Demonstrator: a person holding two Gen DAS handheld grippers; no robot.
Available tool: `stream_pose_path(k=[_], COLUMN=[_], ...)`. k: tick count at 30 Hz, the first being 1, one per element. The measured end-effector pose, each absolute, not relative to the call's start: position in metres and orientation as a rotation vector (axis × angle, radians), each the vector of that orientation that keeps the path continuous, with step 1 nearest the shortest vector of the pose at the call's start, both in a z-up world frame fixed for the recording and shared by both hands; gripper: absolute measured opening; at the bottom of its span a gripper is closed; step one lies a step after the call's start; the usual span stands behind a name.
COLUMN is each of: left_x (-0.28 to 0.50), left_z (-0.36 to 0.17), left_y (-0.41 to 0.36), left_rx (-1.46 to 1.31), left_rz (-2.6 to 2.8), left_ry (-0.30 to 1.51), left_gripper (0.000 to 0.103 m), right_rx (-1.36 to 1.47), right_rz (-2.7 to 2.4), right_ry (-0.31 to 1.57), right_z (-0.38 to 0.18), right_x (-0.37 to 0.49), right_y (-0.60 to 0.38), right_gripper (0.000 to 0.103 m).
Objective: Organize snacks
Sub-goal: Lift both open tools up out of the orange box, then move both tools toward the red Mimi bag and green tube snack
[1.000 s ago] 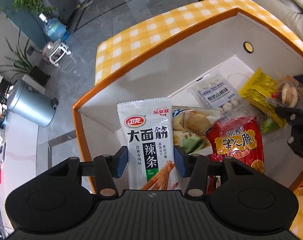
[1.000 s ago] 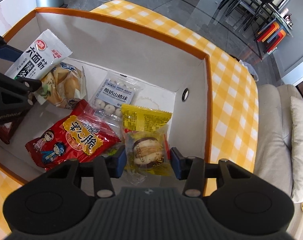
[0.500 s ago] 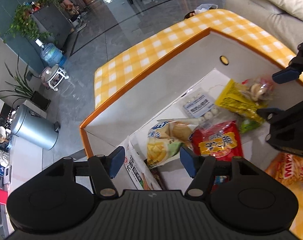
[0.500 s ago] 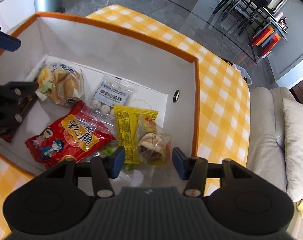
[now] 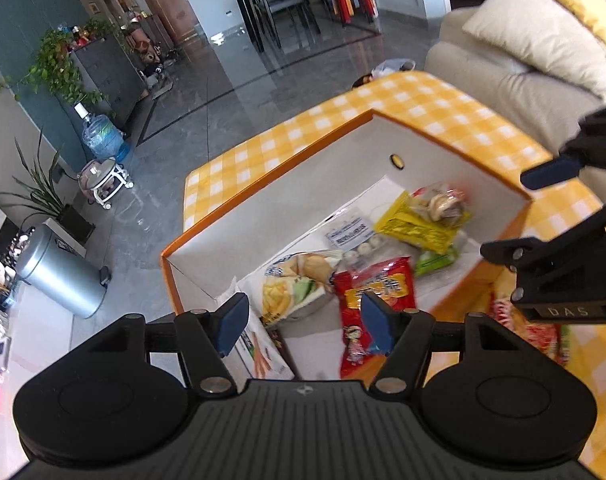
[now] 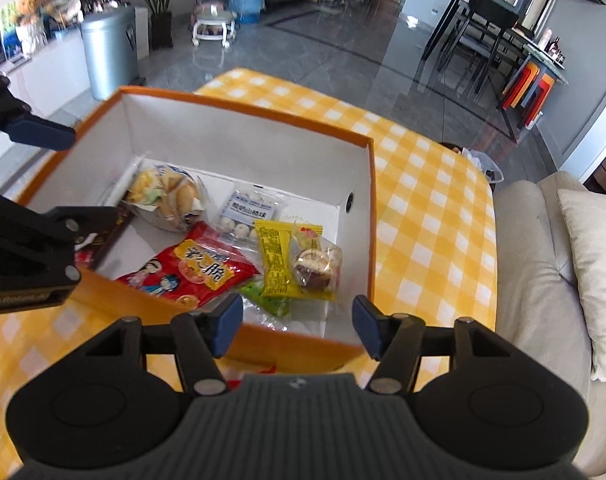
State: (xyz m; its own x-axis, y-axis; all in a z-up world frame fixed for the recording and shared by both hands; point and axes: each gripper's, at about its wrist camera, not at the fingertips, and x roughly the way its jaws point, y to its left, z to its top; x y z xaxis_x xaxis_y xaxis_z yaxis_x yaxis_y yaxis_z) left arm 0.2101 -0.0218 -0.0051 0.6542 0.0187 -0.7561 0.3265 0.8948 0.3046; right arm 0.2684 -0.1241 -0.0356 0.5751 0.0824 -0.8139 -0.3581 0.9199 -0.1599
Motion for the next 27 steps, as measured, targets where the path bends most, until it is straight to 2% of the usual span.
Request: stream_pose_path(k=[14, 27], left_x=[0.135, 0.081], left_z=[-0.001, -0.049], left_y=[-0.020, -0.022], left_rx=[0.239, 0.066], left_rz=[-0.196, -0.194], left_ry=[0.754, 0.859], left_gripper=[0.076, 0.077], right_rx=[-0.176, -0.089], right_rz=[0.219, 0.075], right_ry=[0.768, 0.796], right_z=[-0.021, -0.055], right_x=[0.164, 0.091], right_y=[-0.157, -0.176], right_gripper=[0.061, 0.061])
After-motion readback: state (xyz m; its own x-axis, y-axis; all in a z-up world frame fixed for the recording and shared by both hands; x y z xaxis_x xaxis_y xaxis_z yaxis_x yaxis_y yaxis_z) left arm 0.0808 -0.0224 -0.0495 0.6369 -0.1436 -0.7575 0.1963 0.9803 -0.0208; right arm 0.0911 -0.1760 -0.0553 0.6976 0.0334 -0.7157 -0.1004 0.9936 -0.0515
